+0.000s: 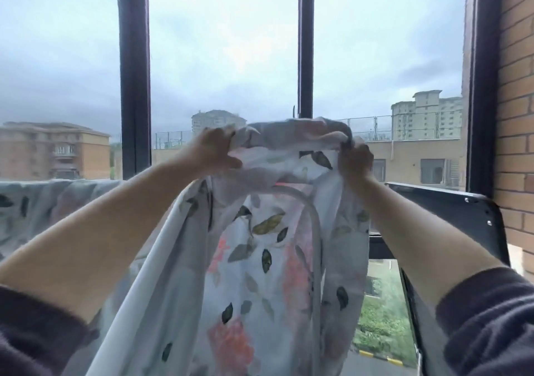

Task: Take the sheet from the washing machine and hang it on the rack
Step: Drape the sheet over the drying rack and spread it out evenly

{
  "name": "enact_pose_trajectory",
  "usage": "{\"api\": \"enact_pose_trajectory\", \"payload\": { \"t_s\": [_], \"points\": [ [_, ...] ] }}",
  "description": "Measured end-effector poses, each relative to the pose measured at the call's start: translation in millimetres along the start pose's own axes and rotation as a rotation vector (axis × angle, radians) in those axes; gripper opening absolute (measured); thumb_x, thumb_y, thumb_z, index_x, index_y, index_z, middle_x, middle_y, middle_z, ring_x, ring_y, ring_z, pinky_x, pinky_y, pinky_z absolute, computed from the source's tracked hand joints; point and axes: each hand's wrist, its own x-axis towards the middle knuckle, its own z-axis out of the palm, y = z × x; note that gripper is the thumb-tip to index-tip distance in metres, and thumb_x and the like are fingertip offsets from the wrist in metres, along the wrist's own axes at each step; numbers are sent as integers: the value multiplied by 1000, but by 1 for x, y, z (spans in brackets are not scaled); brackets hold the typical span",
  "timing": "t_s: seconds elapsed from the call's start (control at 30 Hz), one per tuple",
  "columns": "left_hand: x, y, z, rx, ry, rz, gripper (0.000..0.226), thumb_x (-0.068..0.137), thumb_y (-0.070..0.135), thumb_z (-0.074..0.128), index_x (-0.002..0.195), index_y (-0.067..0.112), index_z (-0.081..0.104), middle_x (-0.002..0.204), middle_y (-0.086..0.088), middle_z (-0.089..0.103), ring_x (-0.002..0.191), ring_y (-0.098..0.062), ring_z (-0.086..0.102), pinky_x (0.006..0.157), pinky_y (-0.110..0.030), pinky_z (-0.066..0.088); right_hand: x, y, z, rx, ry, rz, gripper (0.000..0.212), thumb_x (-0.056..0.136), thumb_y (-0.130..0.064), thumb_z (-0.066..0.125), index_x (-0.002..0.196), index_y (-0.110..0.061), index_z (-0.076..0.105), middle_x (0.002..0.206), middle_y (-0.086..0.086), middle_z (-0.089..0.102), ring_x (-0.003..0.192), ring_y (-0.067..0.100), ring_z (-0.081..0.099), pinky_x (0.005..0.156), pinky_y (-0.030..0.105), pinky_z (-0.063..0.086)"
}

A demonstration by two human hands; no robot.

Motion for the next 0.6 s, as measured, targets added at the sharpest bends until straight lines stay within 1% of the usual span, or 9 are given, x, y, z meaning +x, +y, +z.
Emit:
{"api": "enact_pose_trajectory", "payload": {
  "t_s": [0.07, 0.1, 0.17, 0.23, 0.27, 0.33, 0.43, 0.5, 0.6],
  "points": [
    [-8, -6, 3, 66, -65, 17, 30, 77, 26, 75, 93, 15, 52, 75, 4, 50, 72, -17, 50, 59, -26, 34, 0, -16, -15, -9, 59, -189, 36, 95, -34, 35, 90, -4, 55, 74, 8, 55, 72, 28, 56, 58, 31, 37],
    [-11, -9, 4, 34, -97, 23, 26, 77, 28, 75, 86, 15, 54, 72, 4, 53, 68, -16, 51, 58, -26, 35, -4, -23, -23, -2, 34, -251, 35, 88, -37, 35, 78, -8, 51, 66, 4, 50, 64, 25, 52, 52, 30, 35],
    [-16, -15, 6, -95, -183, 22, 21, 77, 30, 74, 74, 14, 60, 65, 2, 58, 60, -12, 52, 55, -25, 39, -12, -32, -34, 57, -177, -232, 36, 87, -43, 43, 67, -14, 51, 59, -1, 49, 58, 19, 47, 43, 25, 35],
    [-27, -18, 11, -171, -351, 4, 18, 75, 32, 72, 69, 18, 64, 62, 7, 61, 58, -8, 54, 56, -21, 42, -28, -31, -48, 14, -597, -83, 36, 92, -42, 55, 70, -14, 61, 61, 2, 61, 55, 15, 56, 40, 17, 41],
    [-34, -19, 17, -177, -468, -10, 18, 73, 34, 72, 68, 19, 64, 62, 11, 60, 59, -5, 53, 58, -20, 44, -37, -27, -53, -78, -817, -24, 35, 91, -44, 57, 76, -14, 66, 66, 3, 69, 55, 14, 61, 43, 16, 45],
    [-48, -18, 34, -173, -680, -24, 15, 69, 31, 76, 72, 18, 67, 66, 12, 62, 63, -4, 55, 63, -20, 47, -57, -9, -52, -240, -1092, 12, 33, 88, -45, 61, 83, -14, 70, 80, 4, 74, 65, 15, 68, 58, 25, 56],
    [-69, -19, 65, -88, -824, -16, 7, 72, 21, 72, 75, 20, 65, 73, 9, 64, 67, -8, 57, 63, -21, 49, -84, 23, -31, -316, -1179, -17, 25, 91, -33, 59, 84, -12, 70, 85, 5, 70, 70, 14, 65, 71, 28, 56],
    [-82, -21, 84, 16, -884, -16, 11, 69, 28, 68, 72, 20, 59, 72, 7, 62, 66, -12, 56, 63, -26, 50, -103, 37, -18, -305, -1247, -16, 21, 89, -24, 58, 93, -7, 69, 89, 7, 68, 74, 15, 62, 74, 31, 54],
    [-99, -23, 108, 139, -990, 17, 21, 64, 35, 69, 75, 22, 57, 72, 5, 59, 72, -19, 61, 72, -36, 55, -124, 45, -8, -373, -1426, -14, 13, 82, -17, 62, 94, -14, 66, 89, 0, 65, 84, 17, 61, 74, 32, 52]
  ]
}}
